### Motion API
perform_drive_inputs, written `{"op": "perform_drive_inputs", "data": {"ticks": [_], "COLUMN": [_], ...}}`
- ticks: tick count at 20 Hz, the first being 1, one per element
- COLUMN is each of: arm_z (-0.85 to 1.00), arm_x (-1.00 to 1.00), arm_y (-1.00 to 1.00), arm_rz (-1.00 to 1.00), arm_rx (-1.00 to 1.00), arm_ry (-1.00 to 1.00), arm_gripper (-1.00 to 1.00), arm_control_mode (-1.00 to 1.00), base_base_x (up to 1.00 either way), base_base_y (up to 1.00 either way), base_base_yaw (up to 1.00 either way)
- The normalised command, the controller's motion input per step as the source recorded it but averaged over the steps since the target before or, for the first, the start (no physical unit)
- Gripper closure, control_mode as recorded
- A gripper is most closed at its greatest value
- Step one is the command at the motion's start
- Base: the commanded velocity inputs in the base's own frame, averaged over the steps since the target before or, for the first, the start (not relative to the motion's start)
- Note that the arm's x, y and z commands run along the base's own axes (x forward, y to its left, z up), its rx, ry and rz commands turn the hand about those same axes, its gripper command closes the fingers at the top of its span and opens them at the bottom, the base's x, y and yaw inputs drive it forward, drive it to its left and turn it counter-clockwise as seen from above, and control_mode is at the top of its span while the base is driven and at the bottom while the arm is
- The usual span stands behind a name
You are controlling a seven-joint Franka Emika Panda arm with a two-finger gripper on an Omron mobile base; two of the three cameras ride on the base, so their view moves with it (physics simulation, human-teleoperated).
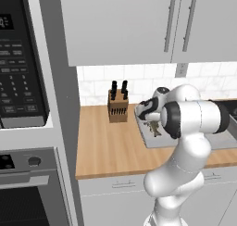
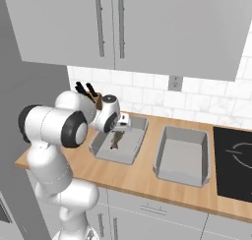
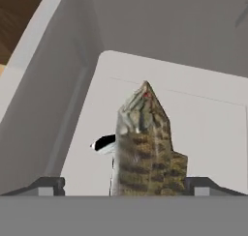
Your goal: Place one lemon and one fish in each tupperware on the nearby counter, to pack two identical lunches.
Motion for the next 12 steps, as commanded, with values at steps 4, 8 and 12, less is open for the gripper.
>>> {"op": "perform_drive_inputs", "data": {"ticks": [4, 8, 12], "arm_z": [0.38, 0.72, 1.0], "arm_x": [-0.83, -0.93, -1.0], "arm_y": [0.0, 0.0, 0.0], "arm_rz": [0.0, 0.0, -0.05], "arm_rx": [0.0, 0.0, 0.0], "arm_ry": [-0.11, -0.12, -0.06], "arm_gripper": [-1.0, -1.0, -1.0], "arm_control_mode": [-1.0, -1.0, -1.0], "base_base_x": [0.0, 0.0, 0.0], "base_base_y": [0.0, 0.0, 0.0], "base_base_yaw": [0.0, 0.0, 0.0]}}
